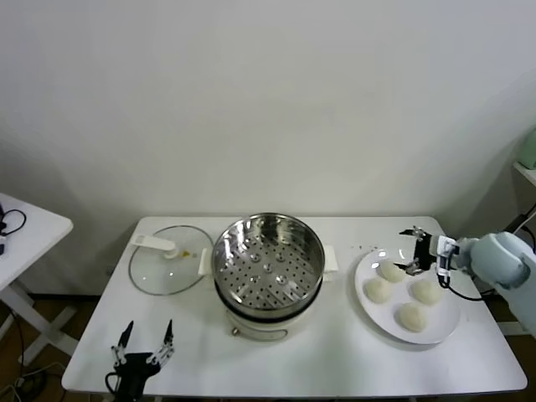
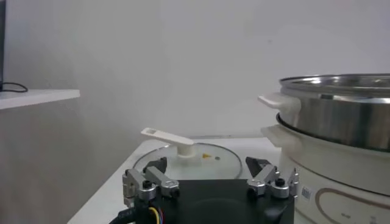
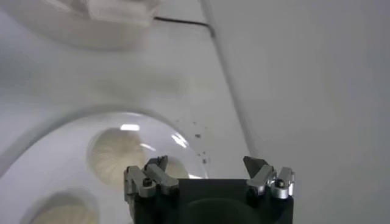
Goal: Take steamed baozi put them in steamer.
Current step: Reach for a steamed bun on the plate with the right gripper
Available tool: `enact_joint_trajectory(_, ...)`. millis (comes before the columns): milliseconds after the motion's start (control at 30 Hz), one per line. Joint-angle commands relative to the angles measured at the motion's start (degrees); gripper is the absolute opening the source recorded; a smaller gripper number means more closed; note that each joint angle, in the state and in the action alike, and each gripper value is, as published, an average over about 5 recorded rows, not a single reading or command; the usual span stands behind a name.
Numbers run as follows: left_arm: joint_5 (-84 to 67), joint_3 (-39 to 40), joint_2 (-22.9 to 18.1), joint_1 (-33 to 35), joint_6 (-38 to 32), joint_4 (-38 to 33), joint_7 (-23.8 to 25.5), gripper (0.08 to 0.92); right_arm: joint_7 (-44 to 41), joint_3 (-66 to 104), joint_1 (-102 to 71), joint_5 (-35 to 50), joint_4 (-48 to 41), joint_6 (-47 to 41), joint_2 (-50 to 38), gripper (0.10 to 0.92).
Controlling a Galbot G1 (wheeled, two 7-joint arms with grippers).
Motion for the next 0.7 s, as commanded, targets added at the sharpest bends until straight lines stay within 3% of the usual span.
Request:
enact_joint_trajectory(33, 0.46, 0.04, -0.11, -0.02, -0.14, 0.14, 0.08, 0.823, -12.34, -27.2, 24.88, -0.84, -10.14, 4.01, -0.16, 0.823)
enact_joint_trajectory(300, 1.74, -0.28, -0.51, -0.01, -0.99, 0.65, 0.22, 0.823, -16.42, -40.94, 35.4, 1.23, -24.01, 8.01, 9.21, 0.823)
enact_joint_trajectory(500, 1.88, -0.8, -0.8, -0.09, -1.39, 1.15, 0.23, 0.823, -16.33, -40.59, 33.68, 3.09, -30.71, 8.05, 15.42, 0.823)
enact_joint_trajectory(700, 2.59, -1.57, -0.79, -0.07, -2.21, 1.72, 0.23, 0.823, -16.4, -38.4, 30.89, -0.34, -37.21, 10.06, 20.69, 0.823)
